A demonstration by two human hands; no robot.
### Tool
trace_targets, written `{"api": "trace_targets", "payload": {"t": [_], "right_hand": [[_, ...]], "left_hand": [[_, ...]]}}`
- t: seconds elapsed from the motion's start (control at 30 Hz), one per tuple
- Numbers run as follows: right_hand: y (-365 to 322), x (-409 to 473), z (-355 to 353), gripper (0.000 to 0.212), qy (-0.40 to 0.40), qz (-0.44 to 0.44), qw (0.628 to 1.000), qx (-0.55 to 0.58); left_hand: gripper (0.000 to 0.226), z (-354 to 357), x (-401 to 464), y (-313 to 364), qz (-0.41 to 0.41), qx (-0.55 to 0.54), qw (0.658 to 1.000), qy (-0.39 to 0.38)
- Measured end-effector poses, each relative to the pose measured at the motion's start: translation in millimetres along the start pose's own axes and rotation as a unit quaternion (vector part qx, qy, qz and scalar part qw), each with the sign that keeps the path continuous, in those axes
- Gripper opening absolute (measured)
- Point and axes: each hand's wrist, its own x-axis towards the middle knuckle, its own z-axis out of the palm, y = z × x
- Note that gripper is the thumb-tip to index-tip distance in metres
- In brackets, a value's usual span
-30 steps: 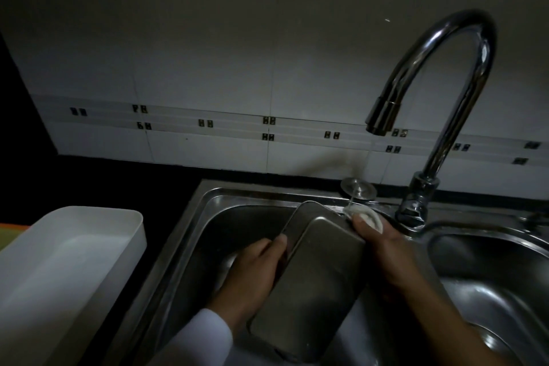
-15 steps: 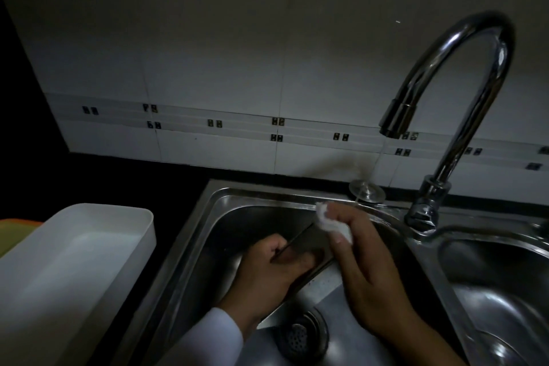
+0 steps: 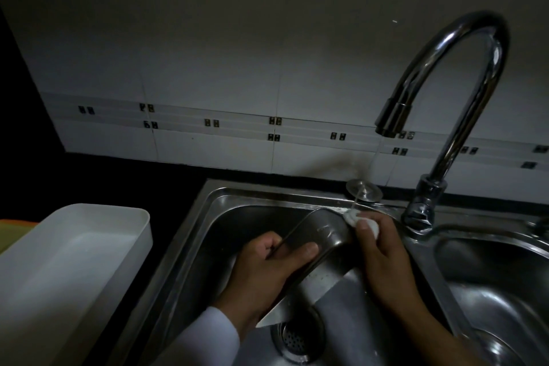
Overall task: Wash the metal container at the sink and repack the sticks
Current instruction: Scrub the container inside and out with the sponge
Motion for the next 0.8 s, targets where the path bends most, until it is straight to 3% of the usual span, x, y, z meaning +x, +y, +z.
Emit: {"api": "trace_targets", "payload": {"t": [0.1,0.2,0.37,0.53,0.7,0.8], "right_hand": [[-16.7,-11.1,7.1,0.038,-0.059,-0.106,0.992,-0.032],[-18.2,-9.8,11.8,0.034,-0.062,-0.128,0.989,-0.037],[-9.0,3.1,0.1,0.03,-0.002,0.004,1.0,0.027],[1.5,-1.1,7.8,0.025,-0.067,0.151,0.976,0.14],[7.1,2.5,17.2,0.032,-0.092,0.172,0.974,0.116],[3.1,7.4,10.5,0.034,-0.09,0.179,0.972,0.126]], "left_hand": [[0.033,0.7,-1.8,0.6,-0.007,-0.011,1.0,0.001],[0.045,-3.1,0.0,2.0,-0.002,-0.015,1.0,0.006],[0.054,-7.7,1.0,8.8,-0.027,-0.108,0.993,0.033],[0.059,-7.0,3.0,15.2,-0.064,-0.246,0.967,0.025],[0.055,-9.9,6.6,19.2,-0.05,-0.332,0.941,0.047],[0.058,-9.3,8.2,13.4,-0.059,-0.322,0.944,0.038]]}}
